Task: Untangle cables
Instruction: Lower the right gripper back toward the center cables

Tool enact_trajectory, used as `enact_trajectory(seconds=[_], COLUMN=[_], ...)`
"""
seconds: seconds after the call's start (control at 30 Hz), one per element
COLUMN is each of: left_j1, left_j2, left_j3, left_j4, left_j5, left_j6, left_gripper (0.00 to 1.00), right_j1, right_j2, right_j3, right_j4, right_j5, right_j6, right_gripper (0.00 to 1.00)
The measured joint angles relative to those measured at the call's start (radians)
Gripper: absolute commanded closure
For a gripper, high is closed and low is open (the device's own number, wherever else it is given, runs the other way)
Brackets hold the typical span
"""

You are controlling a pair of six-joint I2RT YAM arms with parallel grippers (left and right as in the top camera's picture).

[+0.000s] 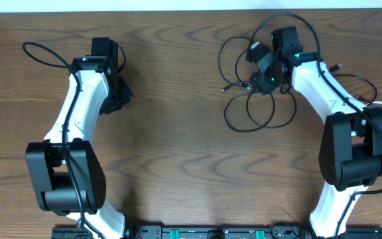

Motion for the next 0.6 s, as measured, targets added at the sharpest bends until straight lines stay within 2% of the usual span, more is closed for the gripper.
enact_trajectory(seconds=[0.23, 0.37, 0.6], left_j1=[0.000, 0.000, 0.000], left_j2=[0.000, 0.000, 0.000], left_j3=[0.000, 0.000, 0.000], left_j4=[0.000, 0.000, 0.000], left_j5=[0.000, 0.000, 0.000], left_j6=[0.000, 0.000, 0.000], left_gripper=[0.72, 0.72, 0.72], right_j1=[0.000, -0.003, -0.014], right_j2=[0.000, 0.000, 0.003], right_j3=[-0.092, -0.118, -0.134], right_j4=[0.127, 0.199, 0.226], right_j5=[0.000, 0.000, 0.000], right_j6=[-0.224, -0.274, -0.297], right_gripper=[0.35, 0.32, 0.34])
